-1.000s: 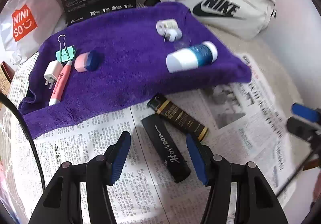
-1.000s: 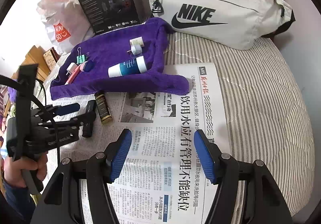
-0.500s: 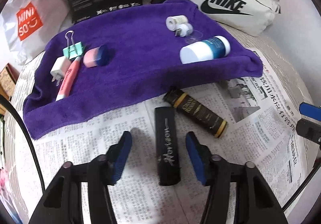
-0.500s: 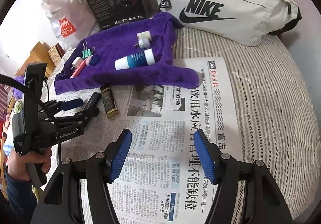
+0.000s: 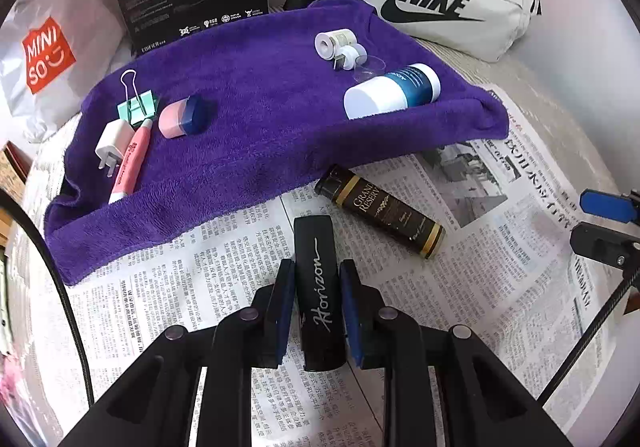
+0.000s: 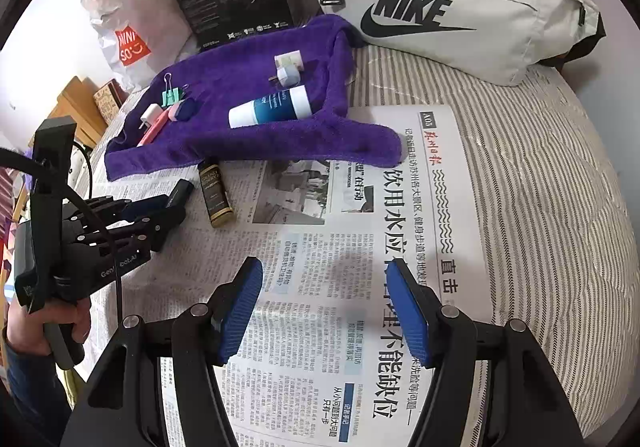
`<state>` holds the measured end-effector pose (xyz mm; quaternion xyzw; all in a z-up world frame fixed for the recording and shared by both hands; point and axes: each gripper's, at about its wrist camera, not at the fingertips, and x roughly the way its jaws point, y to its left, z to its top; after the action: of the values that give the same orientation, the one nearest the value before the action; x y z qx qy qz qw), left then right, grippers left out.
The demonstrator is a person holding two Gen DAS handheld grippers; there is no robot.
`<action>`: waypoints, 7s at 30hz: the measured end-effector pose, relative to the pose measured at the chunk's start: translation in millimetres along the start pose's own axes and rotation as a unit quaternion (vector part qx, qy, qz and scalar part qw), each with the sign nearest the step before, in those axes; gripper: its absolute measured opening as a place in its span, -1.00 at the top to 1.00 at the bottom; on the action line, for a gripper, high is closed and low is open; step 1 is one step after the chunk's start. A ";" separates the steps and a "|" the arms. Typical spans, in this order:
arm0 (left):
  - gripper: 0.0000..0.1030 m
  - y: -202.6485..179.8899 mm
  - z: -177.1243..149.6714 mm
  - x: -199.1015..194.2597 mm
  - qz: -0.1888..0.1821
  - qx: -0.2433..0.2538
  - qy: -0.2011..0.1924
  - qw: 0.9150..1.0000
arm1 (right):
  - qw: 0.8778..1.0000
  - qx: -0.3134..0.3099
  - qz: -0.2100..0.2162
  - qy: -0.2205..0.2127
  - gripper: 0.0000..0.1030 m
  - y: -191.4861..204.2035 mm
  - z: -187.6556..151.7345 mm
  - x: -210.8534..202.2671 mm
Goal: Organize rigid objects
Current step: 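Grasp the black Horizon tube with the left tool while the right tool grasps the Grand Reserve bottle, then lift the Horizon tube and Grand Reserve bottle off the newspaper, then carry the Horizon tube and Grand Reserve bottle over the purple towel, then lower the tube beside the highlighter and the bottle beside the cup, opening both tools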
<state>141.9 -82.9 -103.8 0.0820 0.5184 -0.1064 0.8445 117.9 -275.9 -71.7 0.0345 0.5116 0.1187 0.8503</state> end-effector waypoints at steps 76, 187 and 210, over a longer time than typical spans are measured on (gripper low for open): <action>0.59 109.8 -46.3 -24.0 0.007 -0.107 -0.016 0.994 | 0.983 -0.180 -0.019 0.033 0.50 109.5 29.0 83.8; 0.59 128.0 96.8 40.2 -0.011 -0.076 0.013 0.997 | 0.986 -0.158 0.040 0.021 0.54 78.2 172.2 138.9; 0.51 132.1 80.5 30.1 -0.032 -0.078 0.009 0.996 | 0.983 -0.171 0.060 0.033 0.37 72.5 164.6 131.4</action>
<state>259.2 21.5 -90.8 0.0003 0.5348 -0.0925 0.8399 309.4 -164.1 -93.8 -0.0842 0.5083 0.2562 0.8179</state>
